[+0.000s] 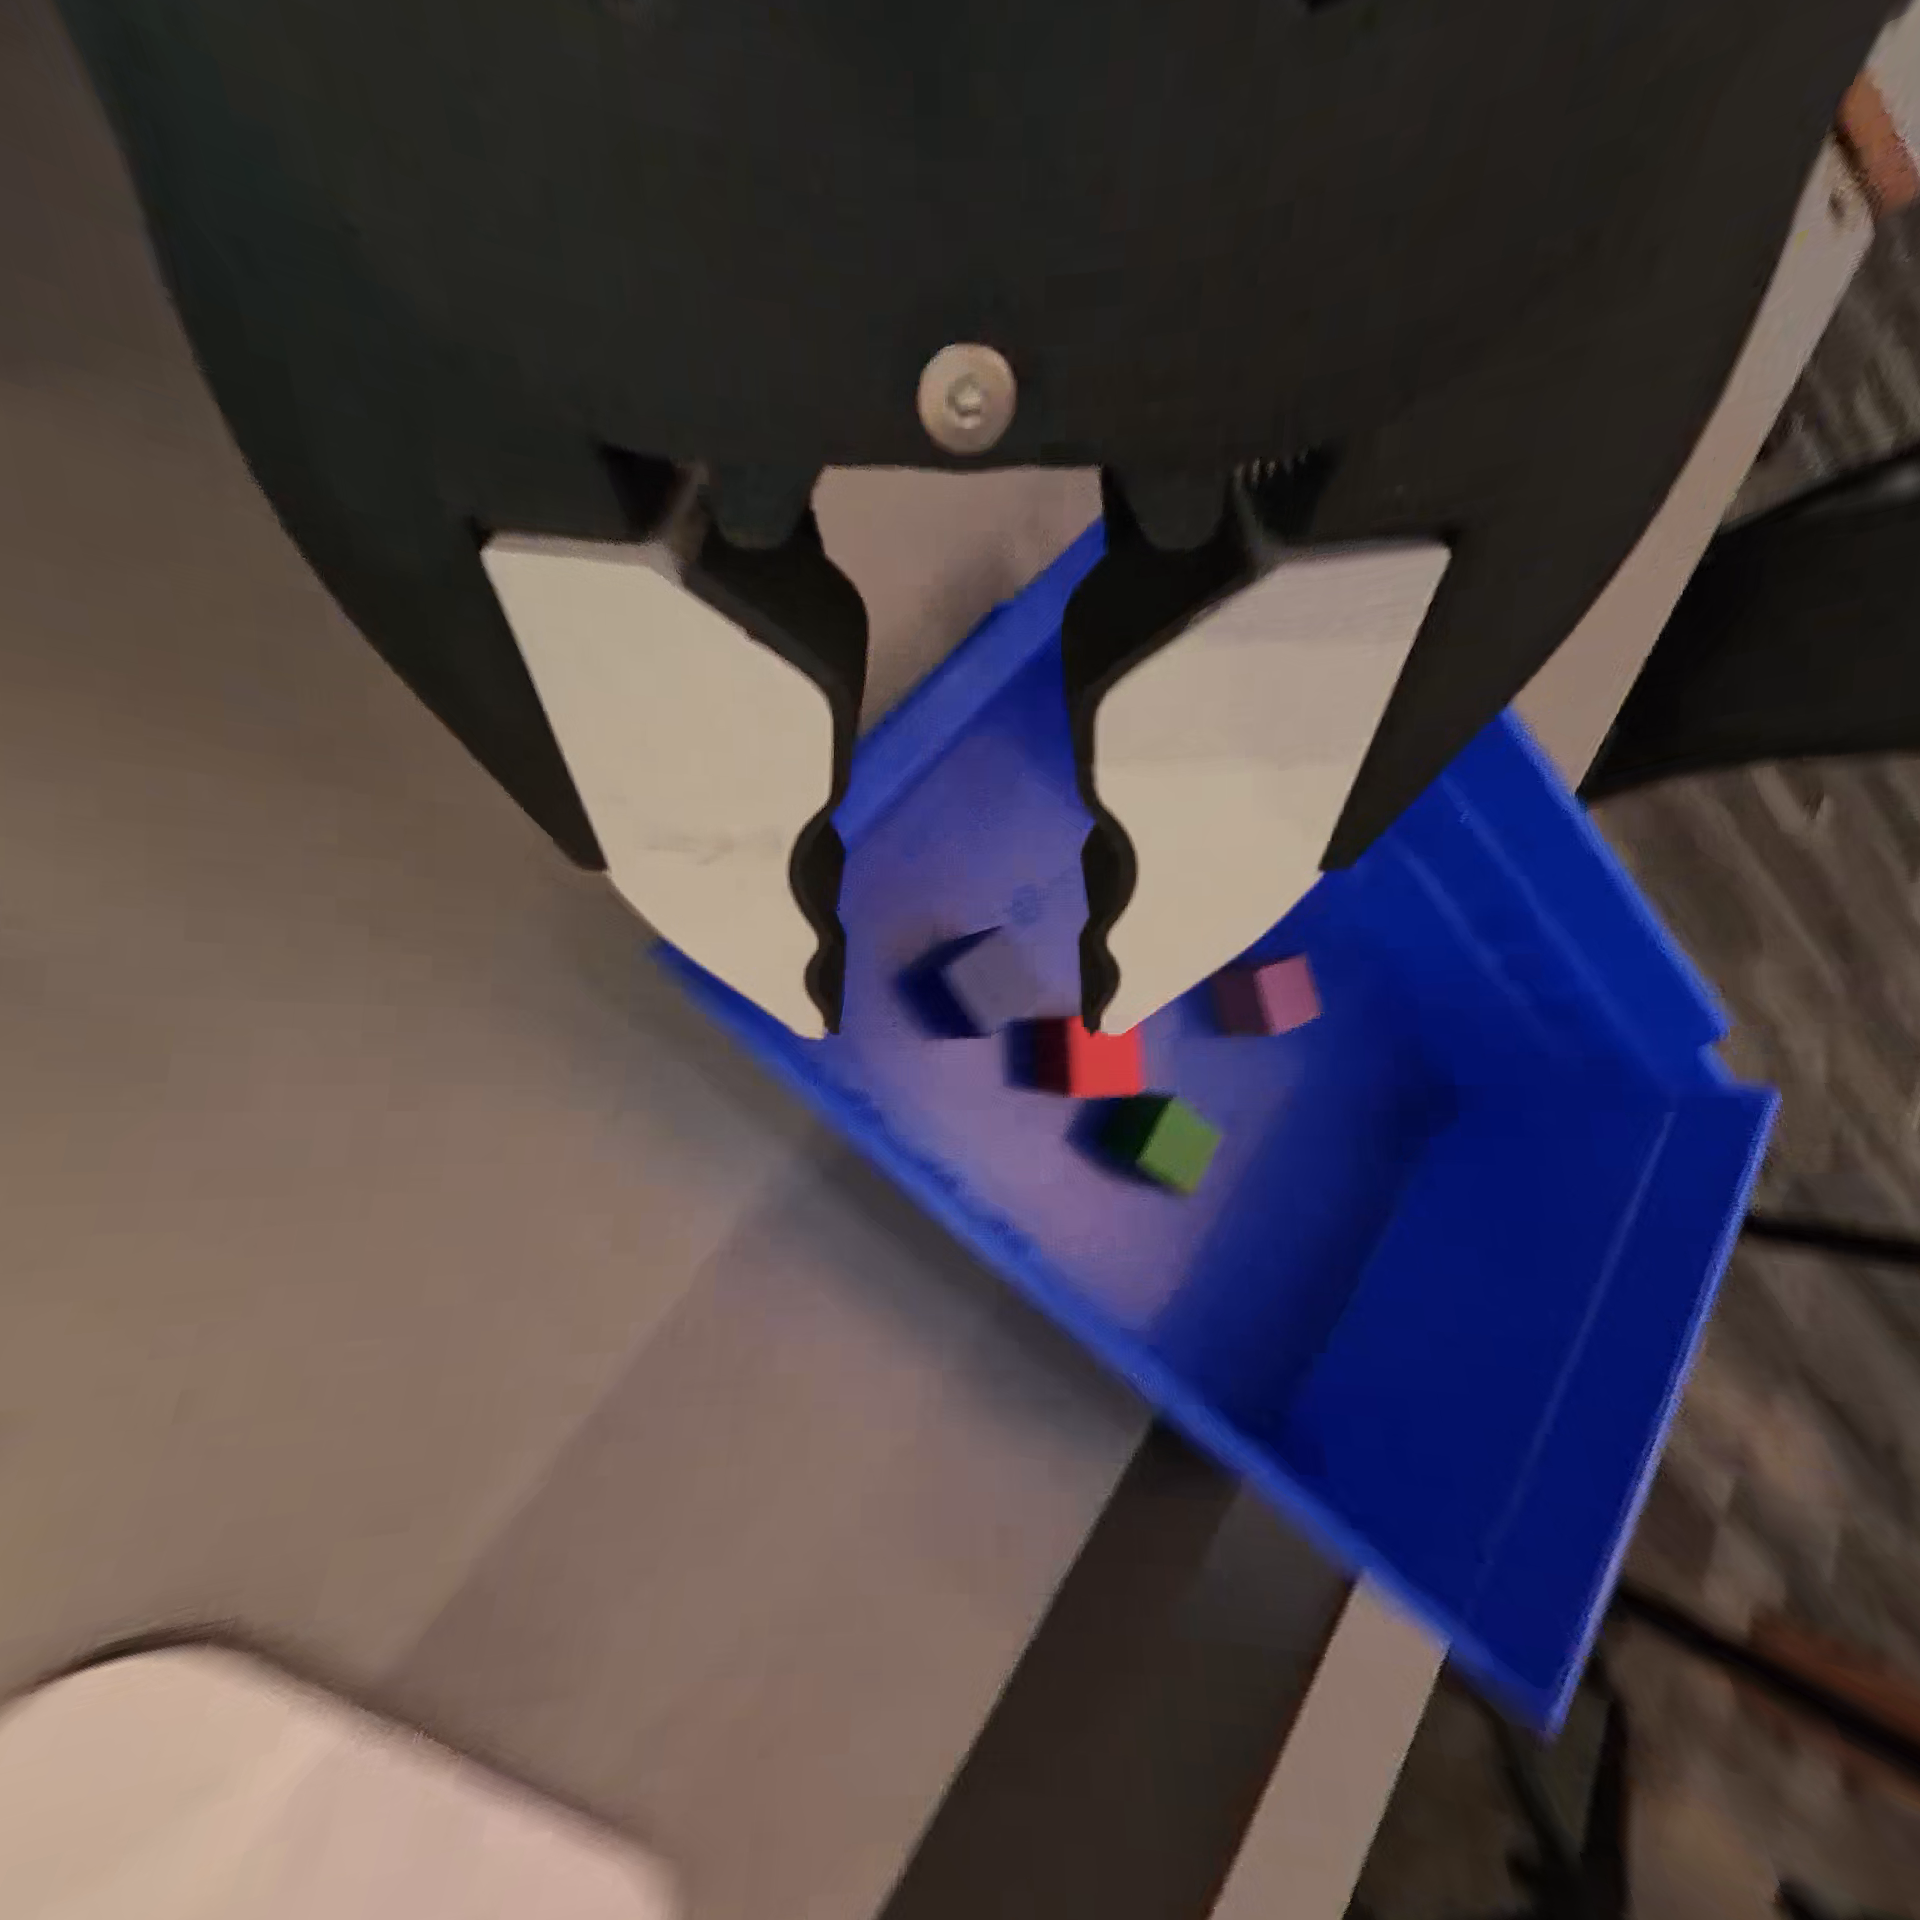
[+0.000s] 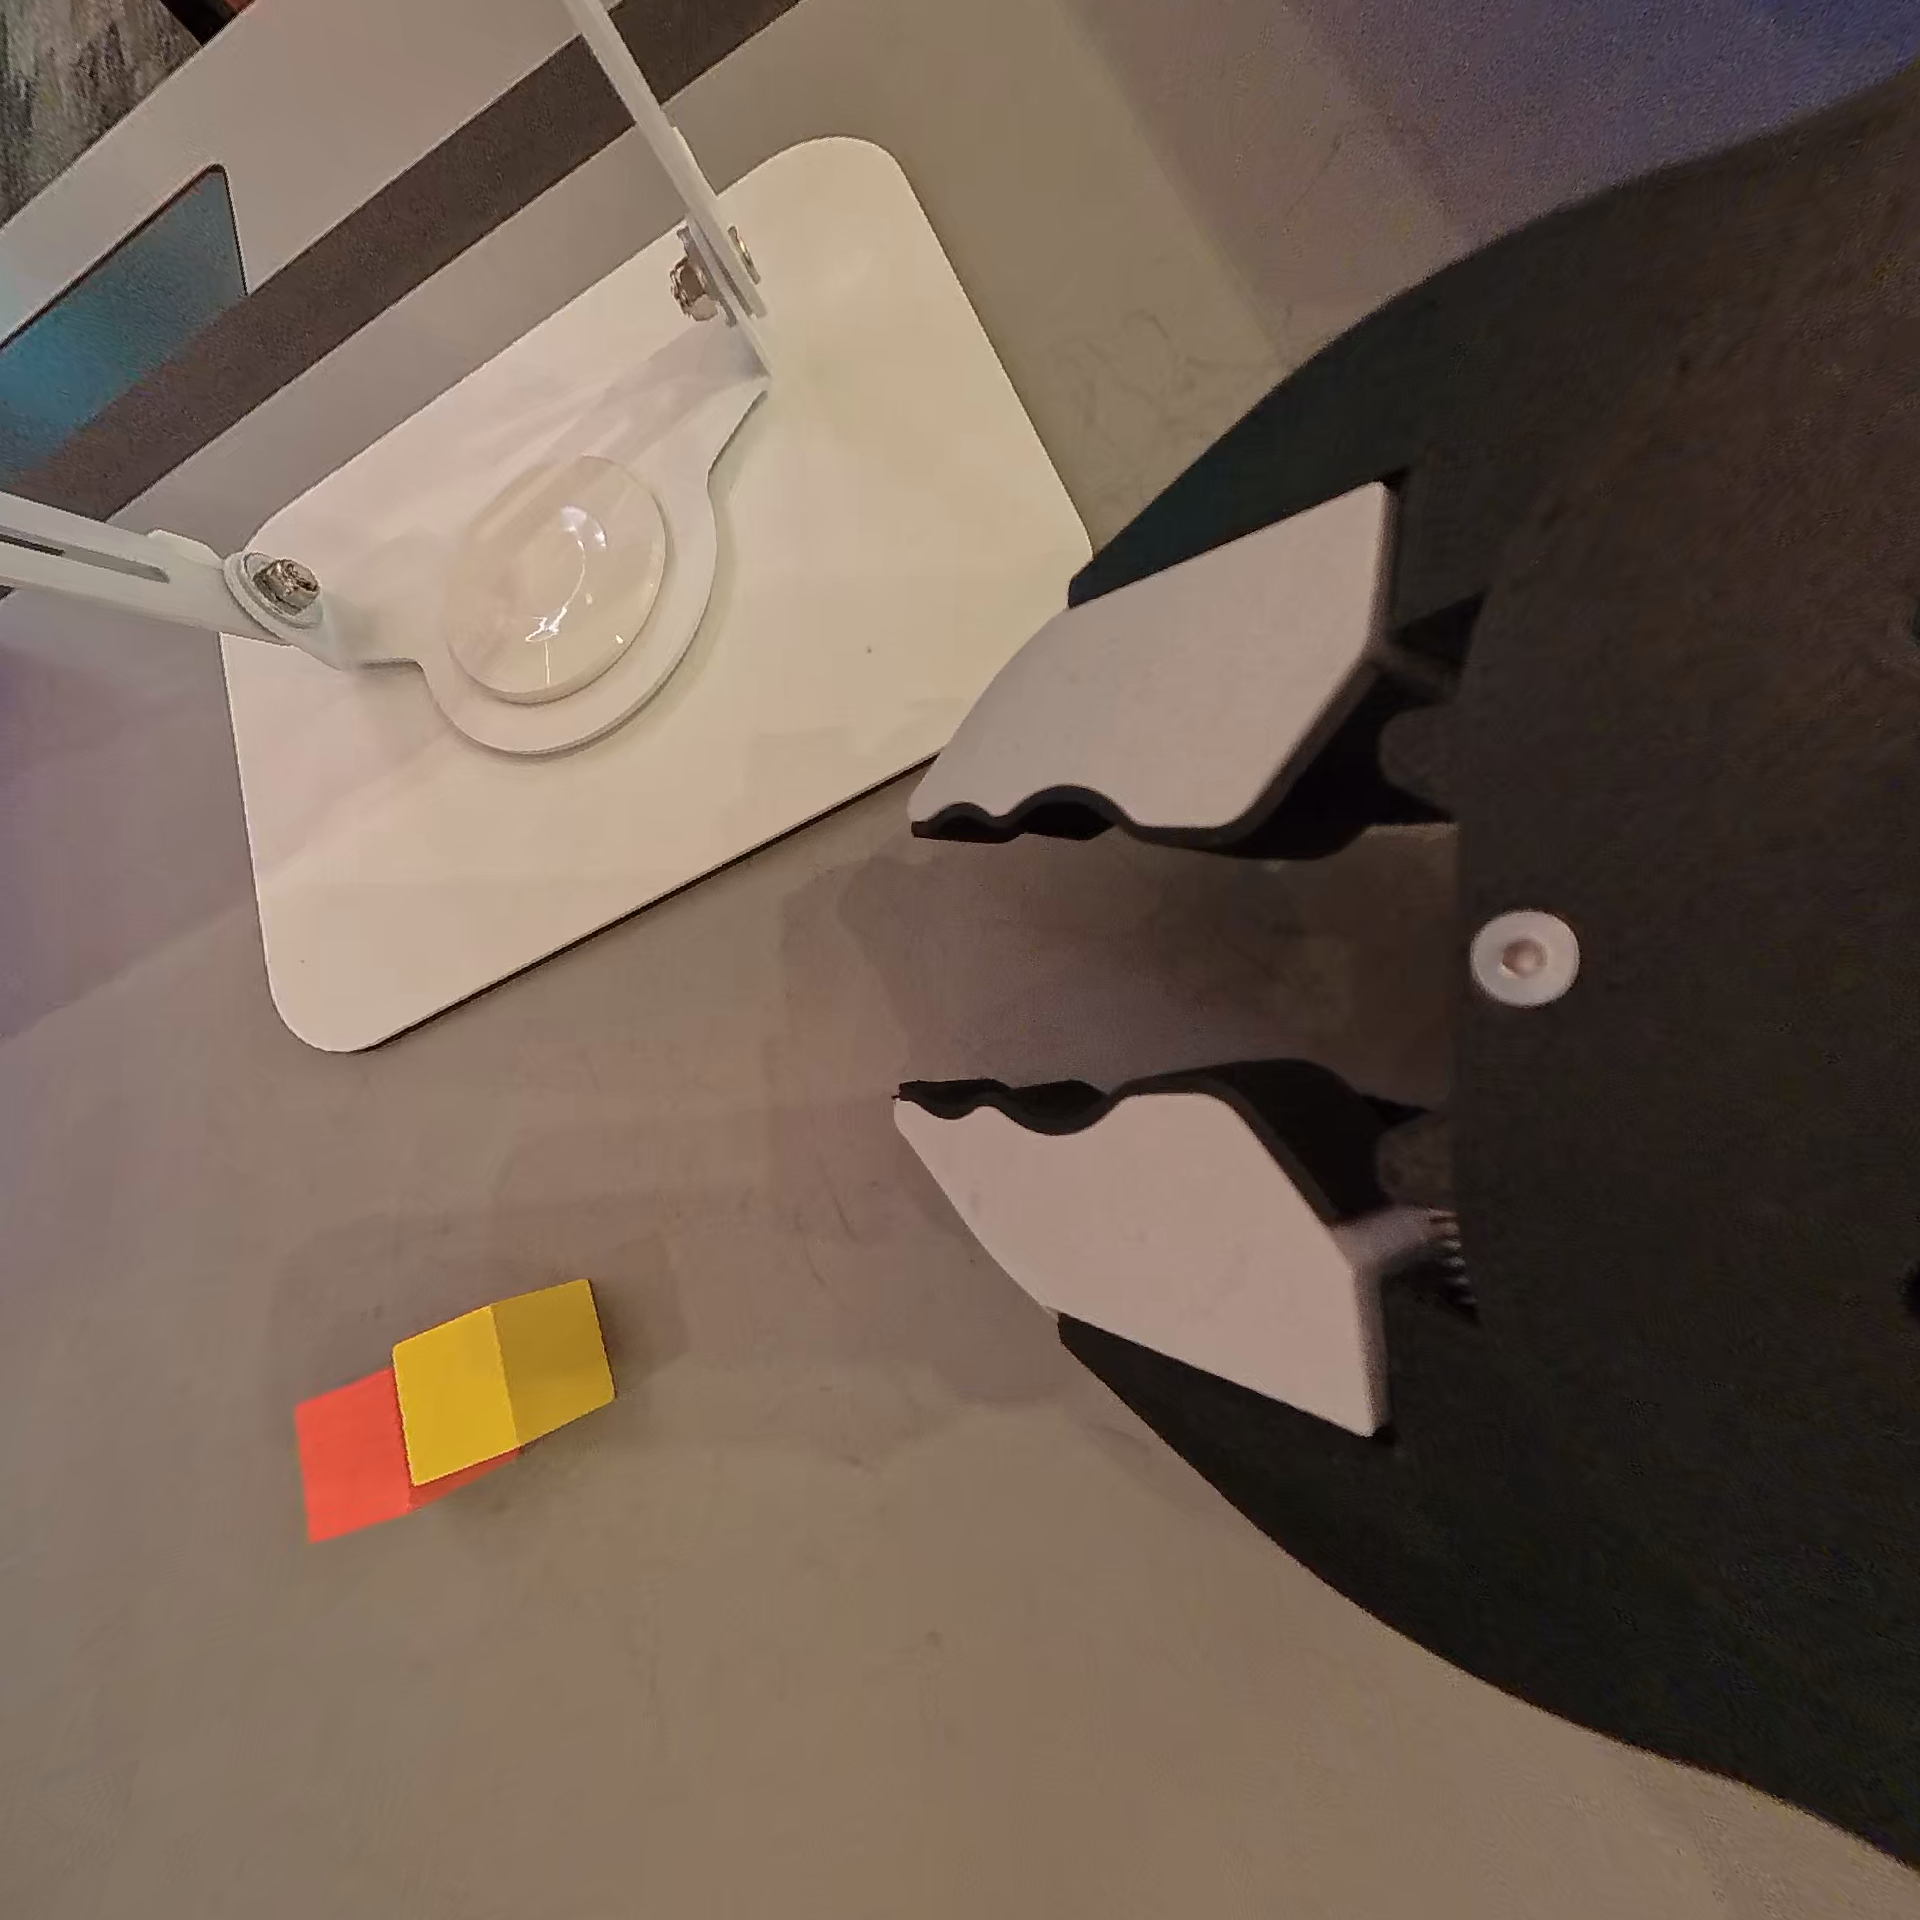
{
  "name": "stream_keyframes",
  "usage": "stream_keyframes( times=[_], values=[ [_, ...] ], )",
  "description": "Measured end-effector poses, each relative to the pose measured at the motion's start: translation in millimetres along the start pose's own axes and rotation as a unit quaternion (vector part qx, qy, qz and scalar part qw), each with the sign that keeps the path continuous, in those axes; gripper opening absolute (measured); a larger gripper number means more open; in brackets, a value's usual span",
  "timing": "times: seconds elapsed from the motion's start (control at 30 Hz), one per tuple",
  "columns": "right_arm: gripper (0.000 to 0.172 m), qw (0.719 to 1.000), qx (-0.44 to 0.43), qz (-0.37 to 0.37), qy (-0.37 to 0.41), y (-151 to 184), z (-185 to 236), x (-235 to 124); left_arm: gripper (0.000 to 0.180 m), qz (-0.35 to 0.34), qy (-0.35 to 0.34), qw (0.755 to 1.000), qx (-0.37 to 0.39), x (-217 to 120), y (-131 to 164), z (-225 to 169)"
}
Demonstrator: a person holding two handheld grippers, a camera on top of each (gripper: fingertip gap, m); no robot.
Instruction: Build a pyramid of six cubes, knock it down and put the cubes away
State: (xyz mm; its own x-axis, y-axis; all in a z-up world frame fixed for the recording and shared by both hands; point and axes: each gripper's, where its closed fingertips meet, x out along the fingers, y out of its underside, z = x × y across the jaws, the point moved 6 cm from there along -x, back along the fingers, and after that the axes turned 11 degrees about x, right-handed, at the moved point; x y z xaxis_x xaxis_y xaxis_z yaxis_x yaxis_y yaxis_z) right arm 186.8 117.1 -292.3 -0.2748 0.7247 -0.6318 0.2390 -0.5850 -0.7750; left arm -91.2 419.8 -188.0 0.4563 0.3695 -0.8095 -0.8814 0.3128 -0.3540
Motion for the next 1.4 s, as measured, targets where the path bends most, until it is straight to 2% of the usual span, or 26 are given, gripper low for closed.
stream_keyframes(
  times=[0.13, 0.23, 0.4, 0.47, 0.57, 0.7, 0.8, 0.97, 1.1, 1.4],
  values=[
    [0.044, 1.000, 0.001, -0.002, -0.002, 0, 0, 0, 0.040, 0.054, -0.021, 0.997, -0.060, 48, 33, 47],
    [0.044, 1.000, 0.000, 0.001, -0.002, 0, 0, 0, 0.040, 0.068, -0.014, 0.992, -0.103, 79, 50, 71],
    [0.044, 1.000, -0.003, 0.002, -0.002, 1, 1, 0, 0.039, 0.137, 0.004, 0.985, -0.102, 116, 78, 88],
    [0.044, 1.000, -0.004, 0.002, -0.003, 1, 1, 0, 0.049, 0.140, 0.020, 0.984, -0.106, 125, 84, 89],
    [0.044, 1.000, -0.005, 0.003, -0.003, 1, 1, 0, 0.037, 0.137, 0.021, 0.982, -0.125, 127, 84, 98],
    [0.044, 1.000, -0.005, 0.002, -0.003, 1, 1, 0, 0.035, 0.146, 0.012, 0.983, -0.114, 130, 84, 102],
    [0.044, 1.000, -0.004, 0.003, -0.003, 1, 1, 0, 0.052, 0.158, 0.011, 0.982, -0.101, 133, 84, 100],
    [0.044, 1.000, -0.007, 0.007, -0.003, 1, 2, 1, 0.052, 0.157, 0.016, 0.984, -0.082, 137, 83, 103],
    [0.044, 1.000, -0.005, 0.008, -0.004, 1, 1, 1, 0.037, 0.177, 0.027, 0.982, -0.066, 145, 83, 106],
    [0.044, 1.000, -0.009, 0.011, -0.004, 2, 2, 1, 0.035, 0.147, 0.044, 0.986, -0.057, 140, 80, 98]
  ],
)
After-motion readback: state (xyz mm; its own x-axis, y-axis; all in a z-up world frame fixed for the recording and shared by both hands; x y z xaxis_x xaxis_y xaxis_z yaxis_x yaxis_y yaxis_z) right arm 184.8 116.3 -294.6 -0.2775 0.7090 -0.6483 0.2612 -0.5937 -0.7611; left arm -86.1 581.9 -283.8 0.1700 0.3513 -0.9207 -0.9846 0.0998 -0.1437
